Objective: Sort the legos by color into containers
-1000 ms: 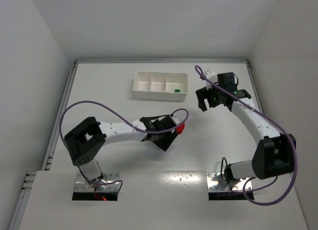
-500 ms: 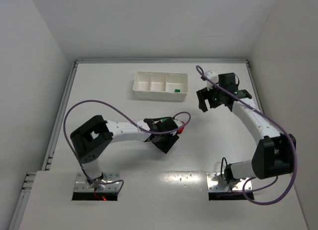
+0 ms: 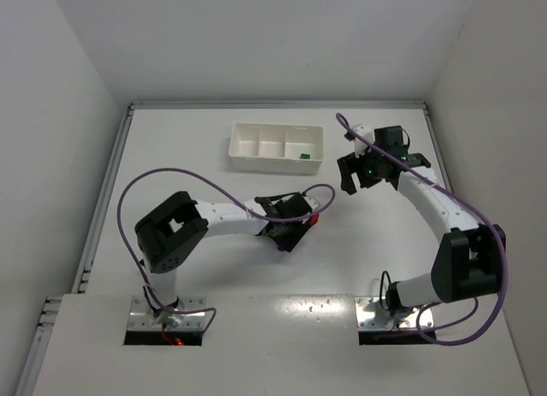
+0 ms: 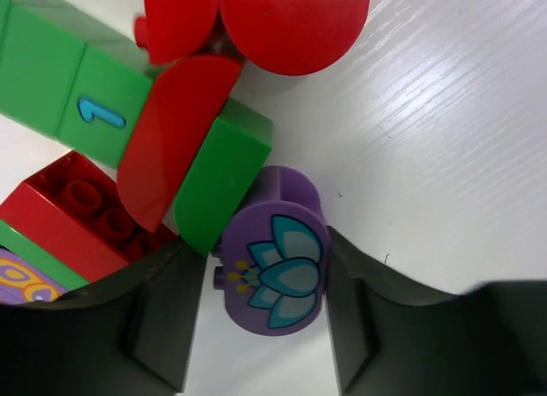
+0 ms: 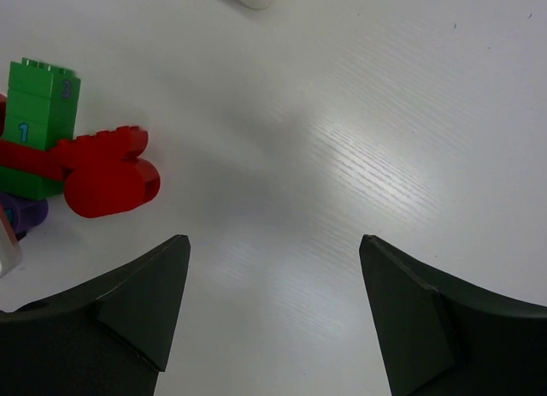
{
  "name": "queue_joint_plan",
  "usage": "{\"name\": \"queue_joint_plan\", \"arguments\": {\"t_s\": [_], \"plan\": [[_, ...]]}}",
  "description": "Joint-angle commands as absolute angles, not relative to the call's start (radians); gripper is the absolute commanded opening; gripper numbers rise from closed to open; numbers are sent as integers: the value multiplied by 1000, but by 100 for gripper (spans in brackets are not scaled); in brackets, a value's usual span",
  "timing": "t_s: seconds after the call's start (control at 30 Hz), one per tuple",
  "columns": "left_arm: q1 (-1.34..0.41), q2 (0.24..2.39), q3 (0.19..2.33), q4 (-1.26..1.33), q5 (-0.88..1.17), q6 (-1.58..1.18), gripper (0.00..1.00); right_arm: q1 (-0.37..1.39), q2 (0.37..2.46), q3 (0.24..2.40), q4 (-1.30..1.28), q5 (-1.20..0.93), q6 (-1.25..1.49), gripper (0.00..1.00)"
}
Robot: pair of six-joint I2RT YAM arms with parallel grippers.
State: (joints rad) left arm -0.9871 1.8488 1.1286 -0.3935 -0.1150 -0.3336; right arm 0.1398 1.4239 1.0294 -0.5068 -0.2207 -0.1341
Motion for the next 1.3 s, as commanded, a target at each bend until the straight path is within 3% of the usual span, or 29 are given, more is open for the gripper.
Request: {"name": "queue_joint_plan", "arguments": {"t_s": [0.0,0.13,0.27,0.43,0.53,0.8,1.03,1.27], "plan": [[-973,1853,1152,-368,-123,-308,56,135,1440,1069,-503,-247,-123,81],[-982,1815,1152,-368,-100,-252,19,135,1450,1078,-503,-256,-132,81],[-991,1659,1098,-379,-120,-222,0,135,1459,1078,-503,-296,-144,79],[-971,1350,1051,-422,-86,-134,0,144,1440,1068,-499,-397,-166,77],[-914,1279,1158,-471,-116,-91,0,144,1440,1068,-477,-422,-143,77],[-557,1630,1610,-552,-119,-187,0,144,1577,1202,-477,-440,-95,76],[-497,1937,1886,-589,-141,-262,0,144,1669,1316,-499,-449,-57,76],[-414,2088,1997,-589,-150,-291,0,144,1678,1338,-508,-449,-57,76]]}}
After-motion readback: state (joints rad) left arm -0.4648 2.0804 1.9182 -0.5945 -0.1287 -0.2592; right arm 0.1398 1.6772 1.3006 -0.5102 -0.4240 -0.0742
